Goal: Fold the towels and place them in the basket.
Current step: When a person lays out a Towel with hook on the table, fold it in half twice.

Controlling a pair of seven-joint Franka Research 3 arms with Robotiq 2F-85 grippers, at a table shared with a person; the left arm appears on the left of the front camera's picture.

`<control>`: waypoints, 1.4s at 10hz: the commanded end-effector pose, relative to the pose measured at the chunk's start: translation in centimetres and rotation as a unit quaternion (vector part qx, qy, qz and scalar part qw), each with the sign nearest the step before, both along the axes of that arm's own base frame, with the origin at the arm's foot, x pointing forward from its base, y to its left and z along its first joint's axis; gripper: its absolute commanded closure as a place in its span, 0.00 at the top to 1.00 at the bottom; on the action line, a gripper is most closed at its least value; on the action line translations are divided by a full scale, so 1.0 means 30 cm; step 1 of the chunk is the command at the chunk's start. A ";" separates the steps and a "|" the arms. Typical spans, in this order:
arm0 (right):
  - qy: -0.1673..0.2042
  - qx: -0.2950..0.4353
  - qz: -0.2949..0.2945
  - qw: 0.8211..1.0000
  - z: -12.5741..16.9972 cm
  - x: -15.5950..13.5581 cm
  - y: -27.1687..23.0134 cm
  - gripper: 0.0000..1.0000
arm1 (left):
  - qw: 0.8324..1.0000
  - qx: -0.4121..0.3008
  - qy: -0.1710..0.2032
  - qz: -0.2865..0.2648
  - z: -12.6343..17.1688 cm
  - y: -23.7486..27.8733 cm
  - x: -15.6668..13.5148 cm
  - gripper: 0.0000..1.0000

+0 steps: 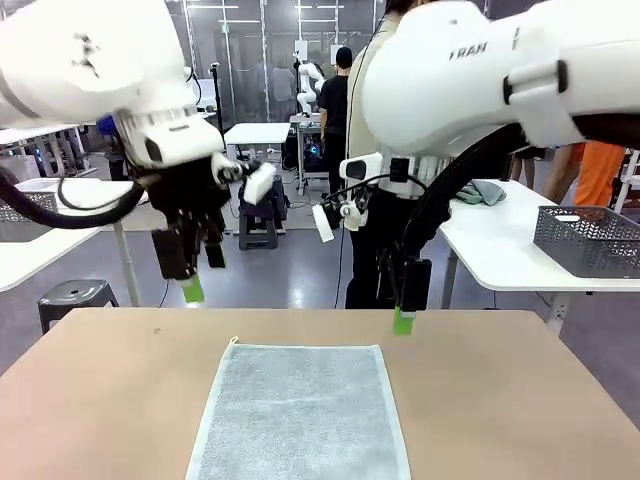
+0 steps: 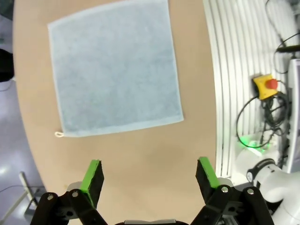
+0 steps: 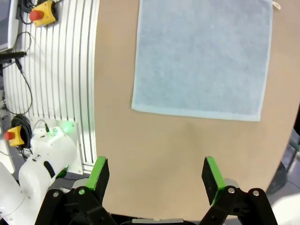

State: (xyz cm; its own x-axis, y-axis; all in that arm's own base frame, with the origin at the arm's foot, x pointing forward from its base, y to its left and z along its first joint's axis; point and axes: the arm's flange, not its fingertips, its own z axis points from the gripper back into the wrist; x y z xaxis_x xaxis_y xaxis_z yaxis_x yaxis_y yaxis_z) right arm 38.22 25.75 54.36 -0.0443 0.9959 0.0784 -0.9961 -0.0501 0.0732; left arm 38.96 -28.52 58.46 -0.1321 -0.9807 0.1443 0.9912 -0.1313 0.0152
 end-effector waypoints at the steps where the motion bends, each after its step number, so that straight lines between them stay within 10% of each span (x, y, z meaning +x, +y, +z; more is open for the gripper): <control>1: 0.017 0.013 -0.009 1.000 -0.093 0.037 0.017 1.00 | 1.000 0.011 0.009 0.023 -0.109 -0.075 0.020 1.00; 8: 0.016 -0.004 -0.089 0.996 -0.276 0.128 -0.079 1.00 | 0.994 0.008 0.053 0.097 -0.269 -0.028 0.061 1.00; 14: -0.031 0.023 -0.086 0.996 -0.436 0.081 -0.147 1.00 | 0.990 0.047 0.020 0.130 -0.562 -0.040 0.182 1.00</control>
